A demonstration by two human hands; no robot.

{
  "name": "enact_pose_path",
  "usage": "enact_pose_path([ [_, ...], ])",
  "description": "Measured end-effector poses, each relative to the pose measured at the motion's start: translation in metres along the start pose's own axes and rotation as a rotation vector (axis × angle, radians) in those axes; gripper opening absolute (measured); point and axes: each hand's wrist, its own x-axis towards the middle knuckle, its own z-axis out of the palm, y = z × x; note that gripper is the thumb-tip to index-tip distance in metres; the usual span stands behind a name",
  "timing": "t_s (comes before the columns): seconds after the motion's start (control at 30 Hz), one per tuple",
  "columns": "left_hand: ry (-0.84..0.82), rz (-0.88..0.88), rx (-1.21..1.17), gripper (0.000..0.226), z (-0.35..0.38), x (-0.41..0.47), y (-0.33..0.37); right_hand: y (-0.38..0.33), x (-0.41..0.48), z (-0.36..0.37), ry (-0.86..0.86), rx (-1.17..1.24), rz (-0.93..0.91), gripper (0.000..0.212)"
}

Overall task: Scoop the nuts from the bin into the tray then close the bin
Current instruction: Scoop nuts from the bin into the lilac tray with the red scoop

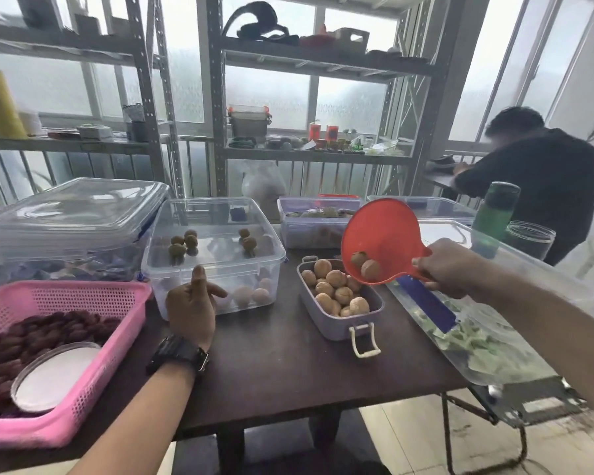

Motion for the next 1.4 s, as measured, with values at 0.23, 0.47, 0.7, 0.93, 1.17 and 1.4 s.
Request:
enact_pose_path([
  [0.23, 0.008, 0.019, 0.039, 0.074, -0.001, 0.001, -0.003, -0.004, 0.001, 0.003, 0.067, -0.133, -0.068, 0.034],
  [0.47, 0.002, -0.003, 0.029, 0.073, -0.001, 0.001, -0.001, -0.019, 0.014, 0.014, 0.076, -0.182, -0.088, 0.028],
  [0.7, 0.013, -0.010, 0.020, 0.072, 0.000, 0.002, -0.003, -0.022, 0.030, 0.029, 0.125, -0.410, -0.188, 0.030],
  [0.93, 0.010, -0.001, 0.019, 0.072, 0.001, 0.001, 0.001, -0.023, 0.028, 0.033, 0.187, -0.556, -0.260, 0.022],
  [1.17, 0.003, 0.012, 0.019, 0.071, -0.001, 0.003, 0.000, -0.028, 0.024, 0.036, 0.250, -0.709, -0.331, 0.026],
  [1.4, 0.016, 0.030, 0.034, 0.072, 0.000, 0.002, 0.000, -0.029, 0.020, 0.033, 0.294, -0.890, -0.376, 0.023],
])
